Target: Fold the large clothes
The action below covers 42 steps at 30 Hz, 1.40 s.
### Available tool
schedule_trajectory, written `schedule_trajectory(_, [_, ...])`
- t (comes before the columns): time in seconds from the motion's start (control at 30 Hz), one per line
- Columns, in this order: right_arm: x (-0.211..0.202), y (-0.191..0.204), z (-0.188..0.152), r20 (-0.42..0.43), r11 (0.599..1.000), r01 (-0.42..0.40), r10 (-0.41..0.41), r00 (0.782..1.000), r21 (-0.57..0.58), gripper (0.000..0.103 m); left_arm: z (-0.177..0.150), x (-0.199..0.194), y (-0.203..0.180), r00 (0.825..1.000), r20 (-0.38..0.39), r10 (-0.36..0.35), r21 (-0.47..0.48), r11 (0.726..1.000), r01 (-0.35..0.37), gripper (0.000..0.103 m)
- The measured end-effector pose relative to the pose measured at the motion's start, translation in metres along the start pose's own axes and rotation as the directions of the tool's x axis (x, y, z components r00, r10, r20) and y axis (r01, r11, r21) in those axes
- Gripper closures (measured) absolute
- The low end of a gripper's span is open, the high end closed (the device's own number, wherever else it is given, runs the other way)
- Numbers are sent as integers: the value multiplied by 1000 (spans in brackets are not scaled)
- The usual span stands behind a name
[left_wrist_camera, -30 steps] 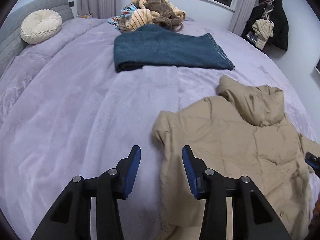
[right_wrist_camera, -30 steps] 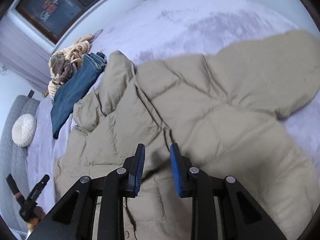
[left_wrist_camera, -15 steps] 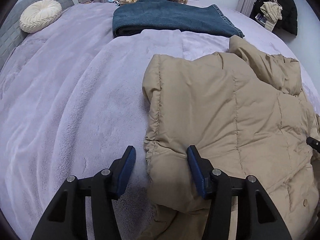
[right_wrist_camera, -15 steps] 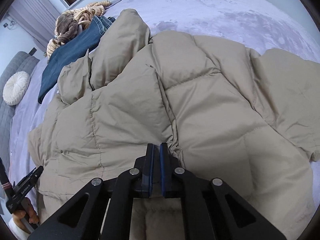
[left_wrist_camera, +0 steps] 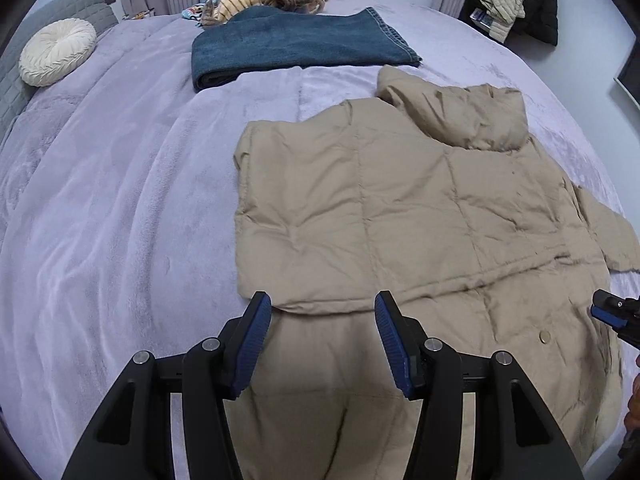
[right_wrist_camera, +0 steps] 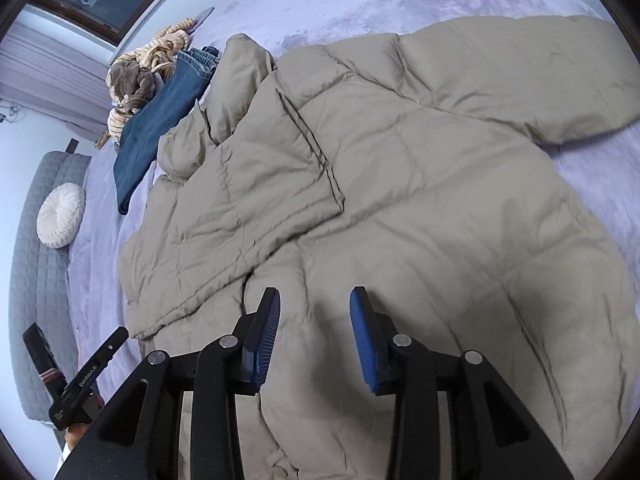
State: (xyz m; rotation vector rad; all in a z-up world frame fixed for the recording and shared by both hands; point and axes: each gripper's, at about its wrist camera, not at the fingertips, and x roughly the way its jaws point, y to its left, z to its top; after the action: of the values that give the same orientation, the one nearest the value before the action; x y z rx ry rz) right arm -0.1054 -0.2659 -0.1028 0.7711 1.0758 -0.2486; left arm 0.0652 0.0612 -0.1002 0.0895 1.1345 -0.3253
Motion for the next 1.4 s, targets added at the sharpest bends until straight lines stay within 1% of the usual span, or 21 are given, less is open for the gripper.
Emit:
schedule_trajectory(0.03, [-2, 0, -7, -3, 1000, 1, -1, 1000, 10, 61, -3, -1, -6, 1000, -6, -9, 10, 1000, 9, 47])
schedule_trajectory(0.07, [-3, 1, -10, -3, 1000, 4, -4, 1000, 16, 59, -6, -2, -13, 1000, -9, -23, 22, 999, 23, 43])
schedule_trajectory(0.1, [-5, 2, -15, 1, 1000, 7, -7, 1000, 22, 57, -9, -3, -21, 999, -11, -42, 34, 999, 42, 19])
schedule_trajectory(0.13, [-6, 3, -19, 5, 1000, 9, -9, 1000, 29, 55, -11, -6, -26, 999, -5, -51, 39, 998, 51, 3])
schedule_trajectory(0.2, [-10, 0, -27, 13, 999, 11, -11, 1000, 45, 53, -15, -13, -38, 997, 26, -74, 53, 996, 72, 2])
schedule_trajectory(0.27, [-13, -3, -31, 21, 998, 10, -11, 1000, 60, 49, -17, -13, -49, 996, 16, -89, 78, 993, 87, 2])
schedule_trajectory(0.4, [-20, -18, -36, 37, 996, 4, -7, 999, 87, 41, -18, -7, -72, 996, -21, -85, 110, 990, 87, 2])
schedule_trajectory(0.47, [-25, -27, -32, 42, 995, 3, -8, 999, 103, 34, -17, -4, -81, 996, -32, -84, 118, 989, 87, 1])
schedule_trajectory(0.5, [-28, -33, -29, 48, 994, 2, -7, 999, 109, 31, -17, -3, -86, 996, -36, -79, 119, 989, 83, 1])
schedule_trajectory(0.57, [-37, -47, -18, 70, 993, 2, -11, 997, 116, 21, -15, 0, -96, 997, -43, -70, 114, 991, 74, 1])
schedule_trajectory(0.63, [-46, -65, -4, 90, 992, -6, -6, 996, 127, 20, -12, 4, -109, 999, -38, -34, 115, 993, 38, 1])
schedule_trajectory(0.67, [-50, -75, 3, 96, 990, -15, 1, 995, 139, 17, -11, 5, -119, 1000, -29, -2, 119, 993, 5, 1])
schedule_trajectory(0.7, [-53, -86, 10, 101, 988, -22, 6, 995, 155, 15, -9, 6, -127, 1000, -29, 8, 120, 993, -5, 1])
schedule_trajectory(0.83, [-70, -131, 38, 143, 976, -45, 14, 990, 212, 0, 1, 14, -161, 998, -59, -3, 105, 994, 9, 1])
schedule_trajectory(0.97, [-87, -178, 67, 176, 965, -46, 0, 984, 259, 0, 9, 22, -199, 998, -62, 5, 116, 993, 3, 1])
schedule_trajectory(1.1, [-101, -220, 88, 221, 955, -37, -30, 975, 294, 0, 16, 34, -235, 996, -90, -5, 106, 994, 14, 1])
schedule_trajectory(1.2, [-108, -255, 104, 250, 936, -43, -49, 967, 350, 0, 18, 41, -255, 992, -118, -31, 110, 993, 44, 1])
schedule_trajectory(1.23, [-110, -266, 109, 257, 927, -49, -52, 965, 372, 0, 18, 42, -262, 993, -118, -26, 113, 993, 40, 1])
schedule_trajectory(1.3, [-113, -291, 121, 261, 909, -70, -44, 964, 411, 0, 19, 44, -274, 993, -119, -25, 122, 992, 40, 1])
schedule_trajectory(1.37, [-113, -315, 134, 272, 876, -141, 12, 962, 461, 0, 19, 45, -282, 992, -120, -23, 128, 991, 38, 1])
schedule_trajectory(1.4, [-113, -325, 139, 291, 856, -188, 46, 955, 482, 0, 20, 46, -286, 993, -120, -23, 128, 991, 39, 1])
